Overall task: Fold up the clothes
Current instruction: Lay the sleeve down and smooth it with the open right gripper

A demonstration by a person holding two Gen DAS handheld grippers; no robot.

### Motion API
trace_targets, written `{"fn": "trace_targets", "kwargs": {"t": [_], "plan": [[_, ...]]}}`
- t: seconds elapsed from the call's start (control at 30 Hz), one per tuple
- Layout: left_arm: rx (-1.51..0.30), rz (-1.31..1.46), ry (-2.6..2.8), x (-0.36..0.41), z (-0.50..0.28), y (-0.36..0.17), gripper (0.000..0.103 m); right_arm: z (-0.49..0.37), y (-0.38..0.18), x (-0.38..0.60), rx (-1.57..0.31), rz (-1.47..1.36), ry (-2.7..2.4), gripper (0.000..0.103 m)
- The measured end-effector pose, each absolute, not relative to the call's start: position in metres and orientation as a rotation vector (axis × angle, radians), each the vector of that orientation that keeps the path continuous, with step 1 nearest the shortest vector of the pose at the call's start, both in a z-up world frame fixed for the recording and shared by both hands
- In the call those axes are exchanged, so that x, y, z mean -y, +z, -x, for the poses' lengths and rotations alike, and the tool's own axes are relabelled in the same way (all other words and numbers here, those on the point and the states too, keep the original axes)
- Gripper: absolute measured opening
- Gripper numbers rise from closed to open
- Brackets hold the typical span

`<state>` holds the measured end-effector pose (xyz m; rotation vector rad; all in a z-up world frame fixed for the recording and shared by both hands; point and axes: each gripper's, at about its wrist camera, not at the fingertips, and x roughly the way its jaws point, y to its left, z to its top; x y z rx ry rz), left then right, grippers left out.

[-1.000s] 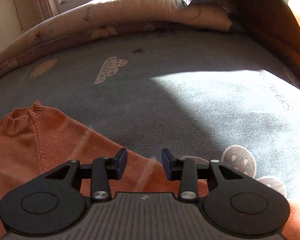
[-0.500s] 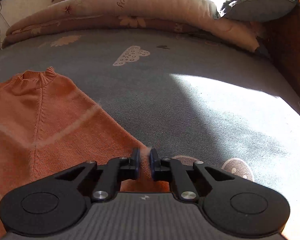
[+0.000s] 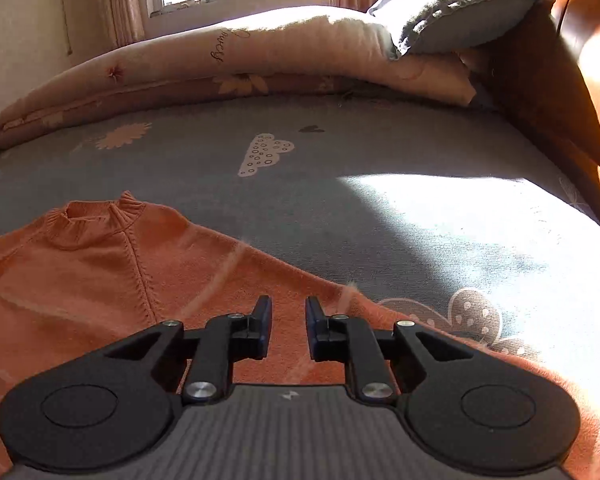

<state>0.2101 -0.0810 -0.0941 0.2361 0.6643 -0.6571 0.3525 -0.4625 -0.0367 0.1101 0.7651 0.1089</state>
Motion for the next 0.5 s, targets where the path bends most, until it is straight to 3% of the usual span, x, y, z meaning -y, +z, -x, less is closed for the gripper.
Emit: {"fn": "trace_targets", "kwargs": {"t": [0.27, 0.43, 0.5], "plan": [[-0.663, -0.238, -0.656, 0.081, -0.210, -0.094, 0.102, -0.330, -0.065, 0.447, -0.860, -0.158, 0.093, 0.018], [-0.664, -0.240, -0.654, 0.082, -0.210, -0.094, 0.102, -0.331, -0.068, 0.434, -0.858, -0.133, 0.079, 0.023], [-0.664, -0.240, -0.654, 0.082, -0.210, -0.094, 0.102, -0.331, -0.069, 0.428, -0.857, -0.124, 0.073, 0.031]]}}
